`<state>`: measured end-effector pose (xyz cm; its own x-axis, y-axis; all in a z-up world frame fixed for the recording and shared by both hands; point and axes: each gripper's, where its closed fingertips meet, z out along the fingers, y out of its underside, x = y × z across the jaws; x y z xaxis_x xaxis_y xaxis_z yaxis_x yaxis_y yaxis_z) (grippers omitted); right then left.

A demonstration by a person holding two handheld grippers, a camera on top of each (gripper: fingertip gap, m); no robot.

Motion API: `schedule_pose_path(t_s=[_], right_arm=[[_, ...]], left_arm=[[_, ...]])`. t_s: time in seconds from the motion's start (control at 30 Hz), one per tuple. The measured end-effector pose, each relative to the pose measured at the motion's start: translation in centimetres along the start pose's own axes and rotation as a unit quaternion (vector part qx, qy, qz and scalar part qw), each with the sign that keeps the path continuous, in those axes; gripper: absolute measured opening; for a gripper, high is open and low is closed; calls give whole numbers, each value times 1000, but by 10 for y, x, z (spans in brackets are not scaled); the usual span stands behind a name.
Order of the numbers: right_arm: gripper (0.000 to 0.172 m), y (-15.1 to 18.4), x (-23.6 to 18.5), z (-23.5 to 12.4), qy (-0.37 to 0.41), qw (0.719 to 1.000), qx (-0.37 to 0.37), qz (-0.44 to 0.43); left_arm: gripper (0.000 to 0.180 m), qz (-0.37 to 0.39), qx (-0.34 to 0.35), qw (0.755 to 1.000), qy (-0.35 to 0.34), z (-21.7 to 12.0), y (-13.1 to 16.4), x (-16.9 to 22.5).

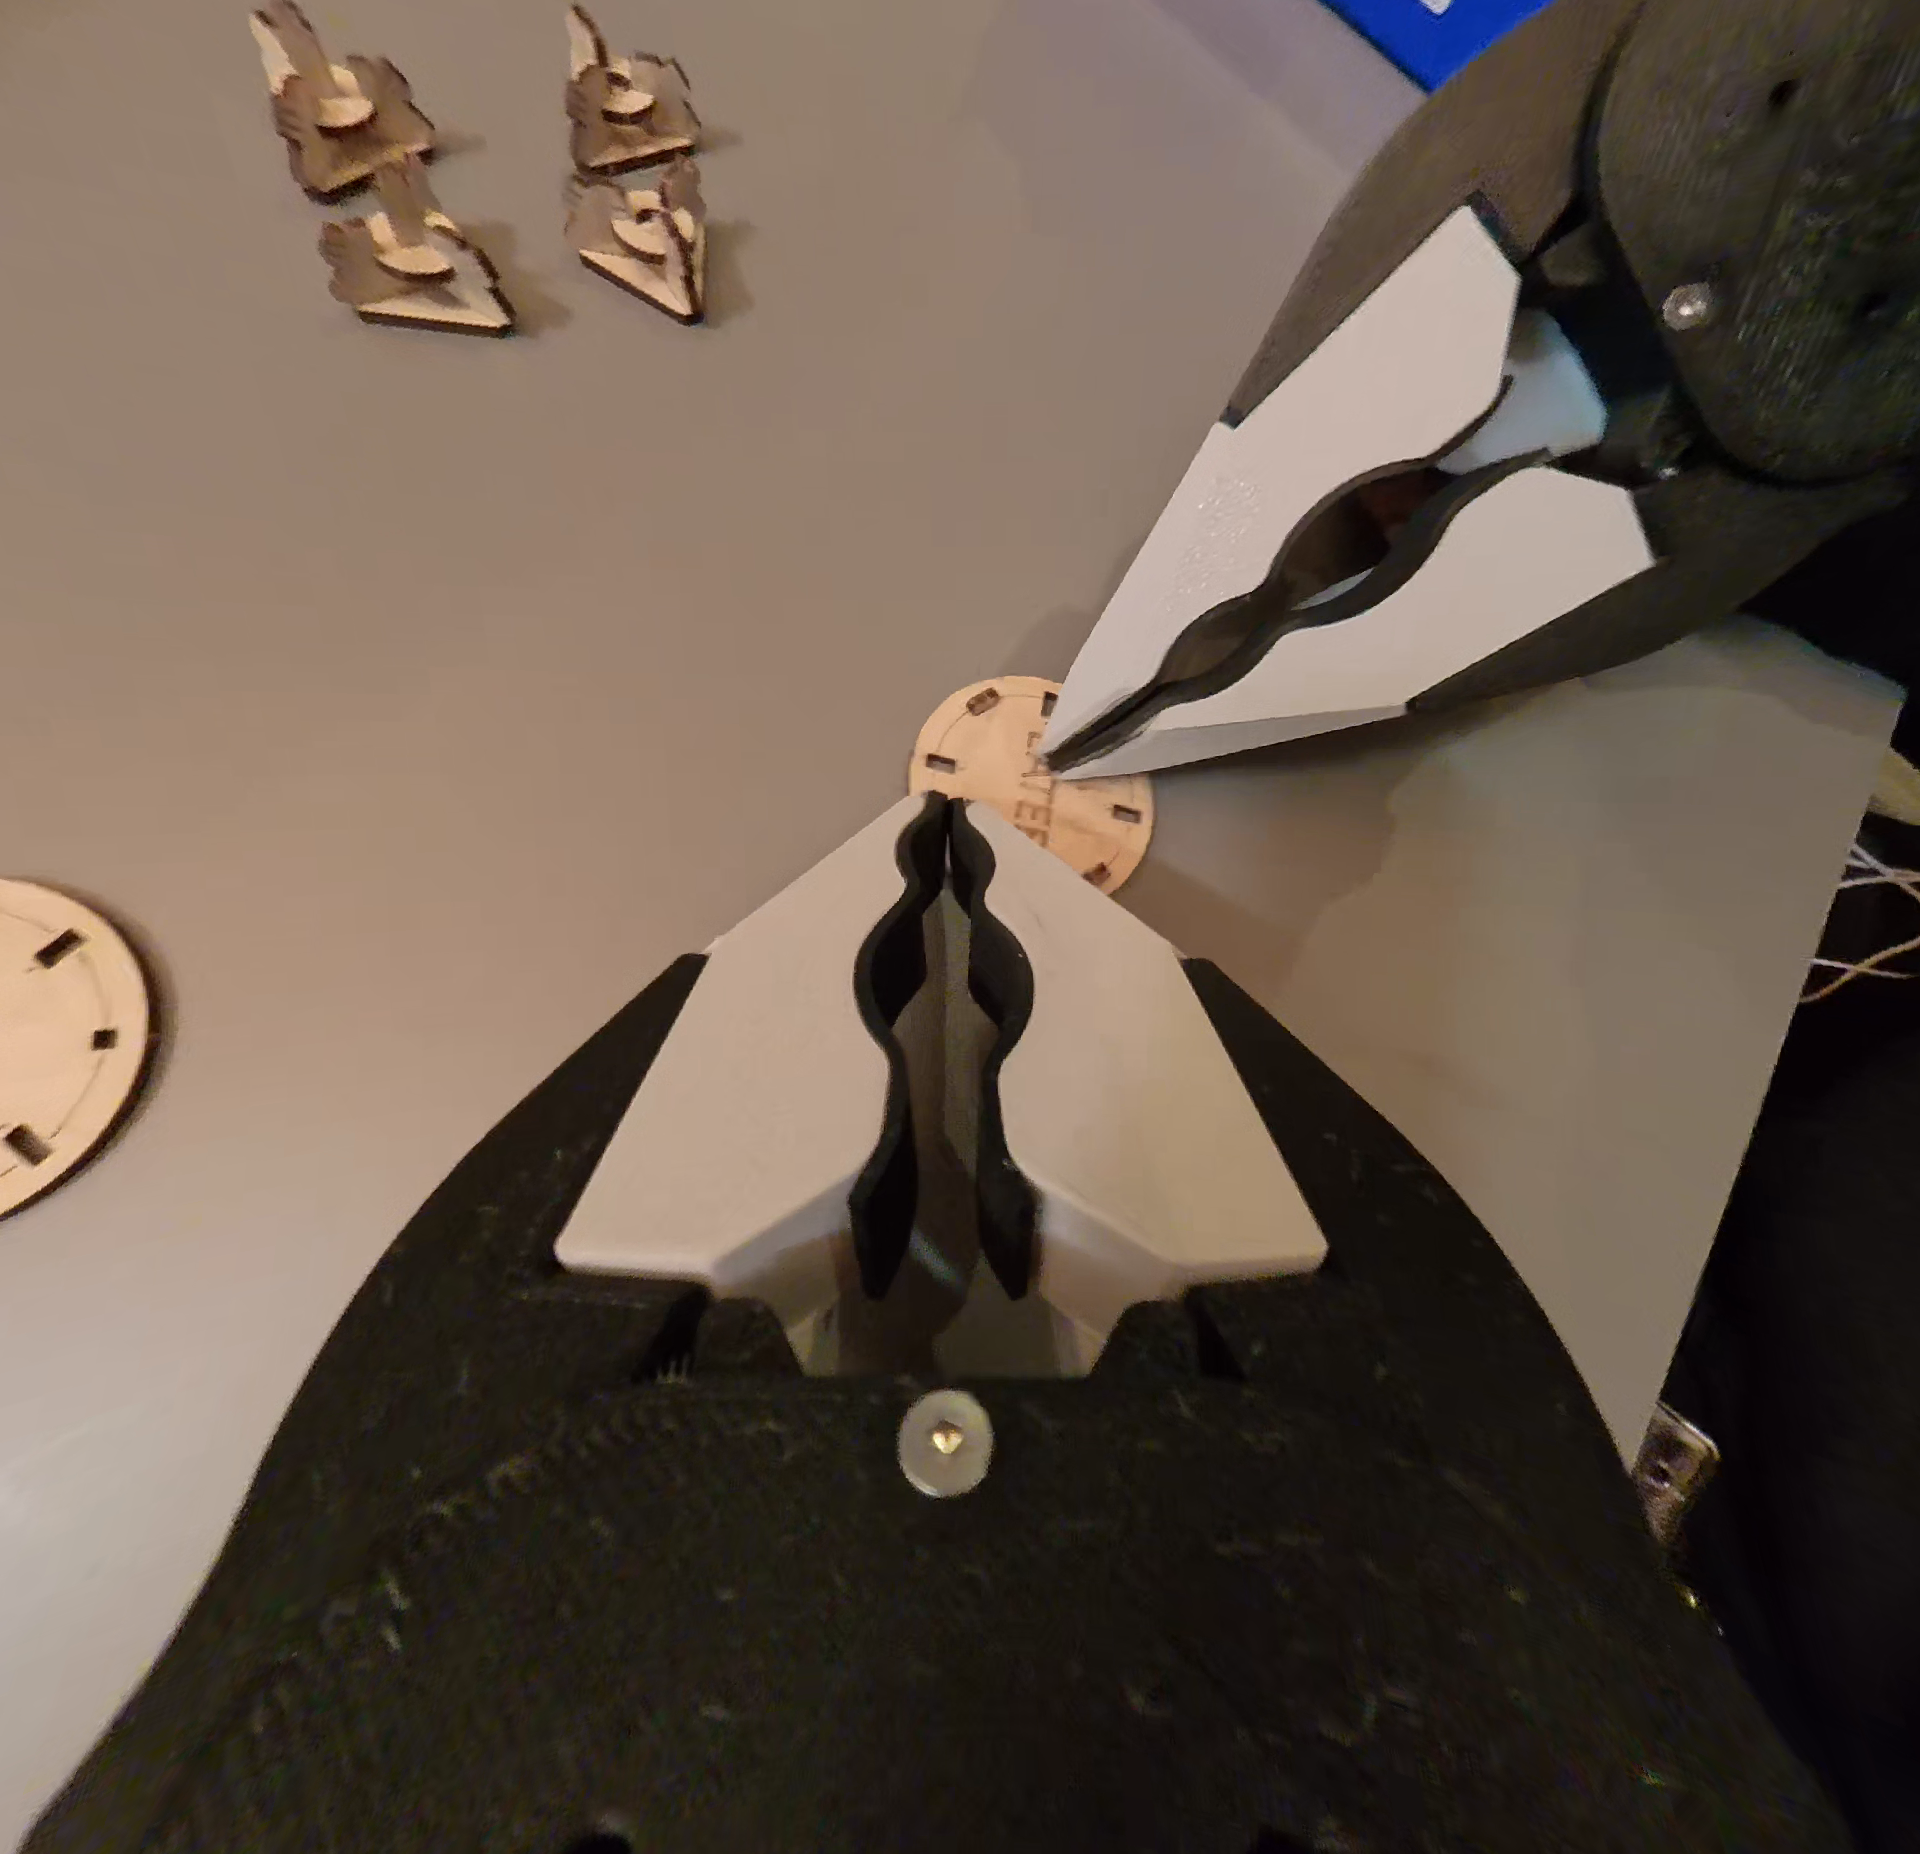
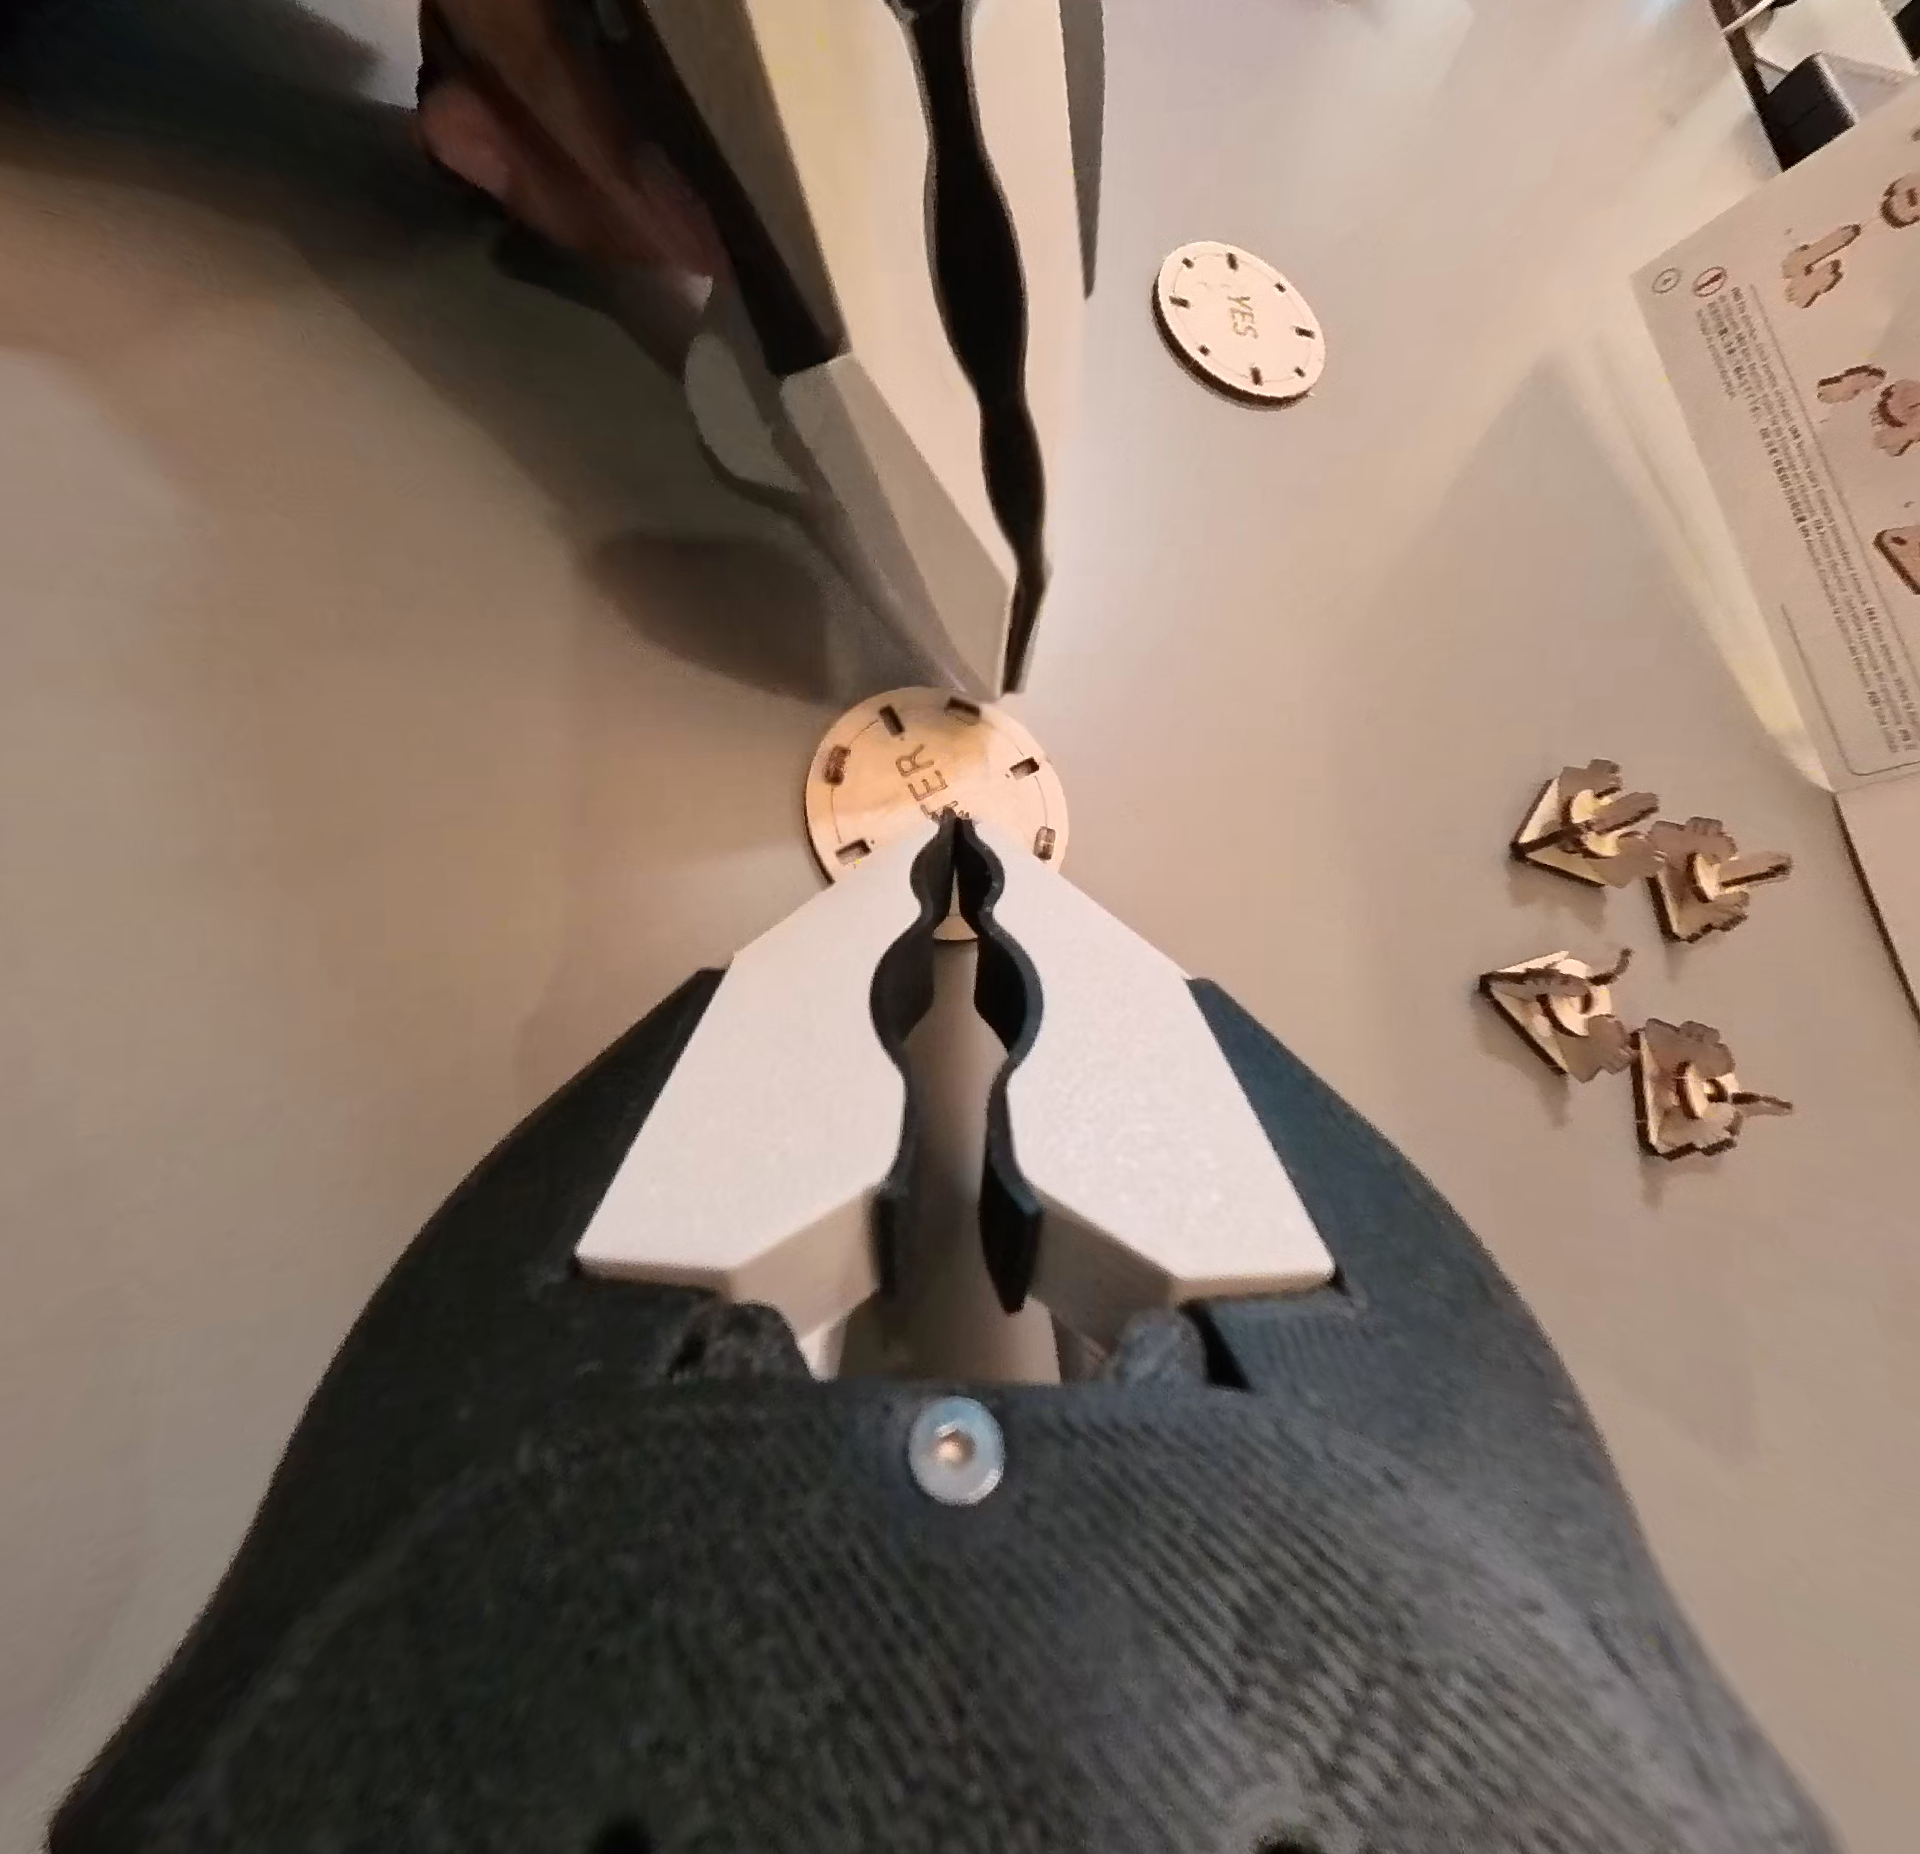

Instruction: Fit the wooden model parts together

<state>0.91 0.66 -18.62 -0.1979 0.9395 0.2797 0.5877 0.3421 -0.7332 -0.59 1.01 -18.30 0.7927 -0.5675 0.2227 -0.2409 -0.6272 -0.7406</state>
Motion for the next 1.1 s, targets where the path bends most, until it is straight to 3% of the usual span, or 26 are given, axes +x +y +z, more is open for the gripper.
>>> schedule_pose_path(t_s=[0.6, 0.8, 1.1], right_arm=[[0, 0, 0, 0, 6, 1000, 0, -6], [0, 0, 1, 0, 11, 1000, 0, -12], [0, -10, 11, -11, 32, 998, 44, 7]], left_arm=[[0, -9, -25, 1000, 6, 0, 10, -2], [0, -41, 26, 998, 41, -9, -3, 1], [0, -7, -12, 1000, 19, -1, 6, 6]])
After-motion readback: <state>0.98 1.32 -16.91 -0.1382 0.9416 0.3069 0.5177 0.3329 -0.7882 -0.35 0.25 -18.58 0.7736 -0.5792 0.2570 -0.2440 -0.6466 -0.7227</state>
